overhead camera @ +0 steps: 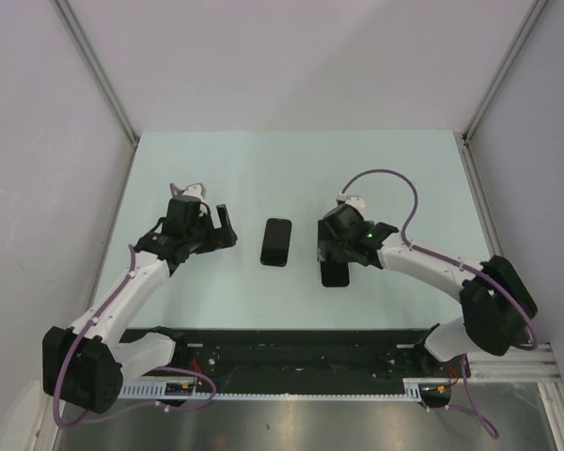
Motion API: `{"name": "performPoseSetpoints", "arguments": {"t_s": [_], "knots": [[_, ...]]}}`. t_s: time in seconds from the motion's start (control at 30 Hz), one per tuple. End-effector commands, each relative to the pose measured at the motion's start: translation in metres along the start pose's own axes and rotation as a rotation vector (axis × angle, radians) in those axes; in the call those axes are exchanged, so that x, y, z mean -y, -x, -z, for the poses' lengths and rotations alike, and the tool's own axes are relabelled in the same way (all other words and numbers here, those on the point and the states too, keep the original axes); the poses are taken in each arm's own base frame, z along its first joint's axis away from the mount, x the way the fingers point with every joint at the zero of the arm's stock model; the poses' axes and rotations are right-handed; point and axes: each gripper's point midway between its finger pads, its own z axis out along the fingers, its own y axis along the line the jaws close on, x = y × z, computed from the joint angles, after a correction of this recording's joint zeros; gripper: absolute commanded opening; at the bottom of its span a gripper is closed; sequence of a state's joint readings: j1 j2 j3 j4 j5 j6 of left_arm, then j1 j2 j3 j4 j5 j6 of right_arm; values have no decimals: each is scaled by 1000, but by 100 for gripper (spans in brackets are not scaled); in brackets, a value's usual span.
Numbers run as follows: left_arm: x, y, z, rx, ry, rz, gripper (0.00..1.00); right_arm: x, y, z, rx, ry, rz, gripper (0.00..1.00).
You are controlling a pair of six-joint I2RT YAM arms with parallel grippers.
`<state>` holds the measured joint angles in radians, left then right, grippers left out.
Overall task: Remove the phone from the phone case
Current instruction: Pick up the phone at the center of the board.
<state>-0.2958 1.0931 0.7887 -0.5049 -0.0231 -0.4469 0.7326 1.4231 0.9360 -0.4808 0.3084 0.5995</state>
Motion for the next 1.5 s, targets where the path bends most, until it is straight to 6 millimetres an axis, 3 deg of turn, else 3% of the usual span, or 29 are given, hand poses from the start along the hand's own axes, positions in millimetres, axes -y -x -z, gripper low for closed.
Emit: {"name": "performPoseSetpoints", "arguments": {"t_s": [0.0,0.23,0.47,0.53,0.7,0.87,1.0,1.1,1.23,1.37,1.4,1.47], "knots": [[8,16,7,74,-36,23,100,-15,-19,-19,-90,5,33,100],[1,15,4,82,3,58,100,-6,-48,-51,-194,-68,63,100],[20,0,-5,-35,-95,38,100,2,-59,-71,-223,-107,96,100],[21,-4,-8,-62,-97,27,100,3,-58,-73,-222,-106,94,95],[26,-3,-5,-56,-126,29,100,0,-48,-66,-191,-88,89,67],[31,-3,-6,-66,-147,38,100,-7,-40,-57,-170,-58,71,49],[41,-6,-7,-90,-195,65,100,-18,-23,-40,-118,0,40,27],[60,-8,-7,-113,-289,116,100,-35,-12,-28,-73,104,21,27],[100,-14,-2,-116,-478,178,100,-67,15,-2,20,311,-26,27],[127,-28,-12,-211,-543,270,99,-80,19,13,23,425,-58,27],[128,-36,-24,-258,-532,286,98,-81,21,16,24,438,-70,27],[140,-32,-28,-276,-570,307,98,-83,21,21,24,457,-71,27]]}}
